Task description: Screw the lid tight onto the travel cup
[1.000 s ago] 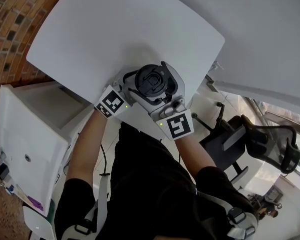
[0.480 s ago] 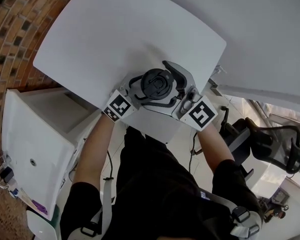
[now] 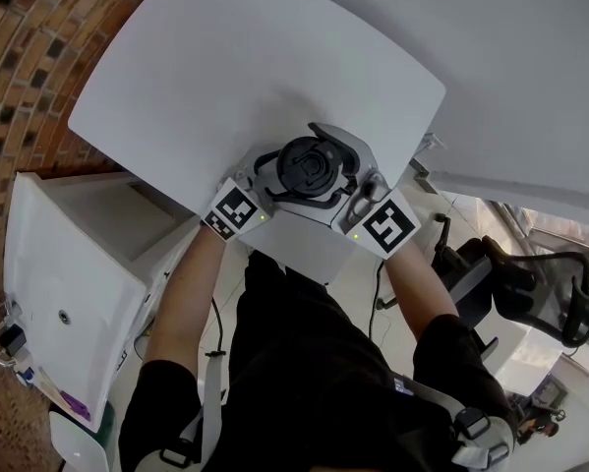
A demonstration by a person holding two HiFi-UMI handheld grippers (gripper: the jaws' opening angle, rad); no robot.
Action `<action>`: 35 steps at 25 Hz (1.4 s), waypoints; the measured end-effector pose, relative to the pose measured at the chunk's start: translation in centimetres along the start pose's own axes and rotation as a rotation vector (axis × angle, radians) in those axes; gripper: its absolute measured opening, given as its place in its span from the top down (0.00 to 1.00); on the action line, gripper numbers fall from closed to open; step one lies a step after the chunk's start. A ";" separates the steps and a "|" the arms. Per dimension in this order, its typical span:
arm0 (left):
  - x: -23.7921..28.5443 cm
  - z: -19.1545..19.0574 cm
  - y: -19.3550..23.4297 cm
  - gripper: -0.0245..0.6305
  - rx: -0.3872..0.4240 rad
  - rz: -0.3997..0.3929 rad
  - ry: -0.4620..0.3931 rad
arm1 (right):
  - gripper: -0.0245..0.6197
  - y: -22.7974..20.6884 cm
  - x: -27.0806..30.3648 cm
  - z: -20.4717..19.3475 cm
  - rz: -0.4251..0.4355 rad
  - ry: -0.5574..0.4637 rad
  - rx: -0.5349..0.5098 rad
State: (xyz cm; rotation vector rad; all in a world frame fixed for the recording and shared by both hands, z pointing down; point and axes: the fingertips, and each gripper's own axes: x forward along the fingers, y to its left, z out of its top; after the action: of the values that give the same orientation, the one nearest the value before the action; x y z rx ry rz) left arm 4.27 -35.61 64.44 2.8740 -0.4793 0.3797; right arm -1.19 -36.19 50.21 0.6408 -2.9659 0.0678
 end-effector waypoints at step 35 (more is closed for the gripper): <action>-0.1 -0.1 0.2 0.41 -0.009 0.009 0.000 | 0.21 -0.6 0.2 0.3 -0.116 -0.025 0.014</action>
State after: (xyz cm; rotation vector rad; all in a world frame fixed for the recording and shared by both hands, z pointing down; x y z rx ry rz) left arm 4.09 -35.72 64.57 2.8638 -0.4925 0.3785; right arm -1.16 -36.83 49.90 0.8190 -2.9473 0.0715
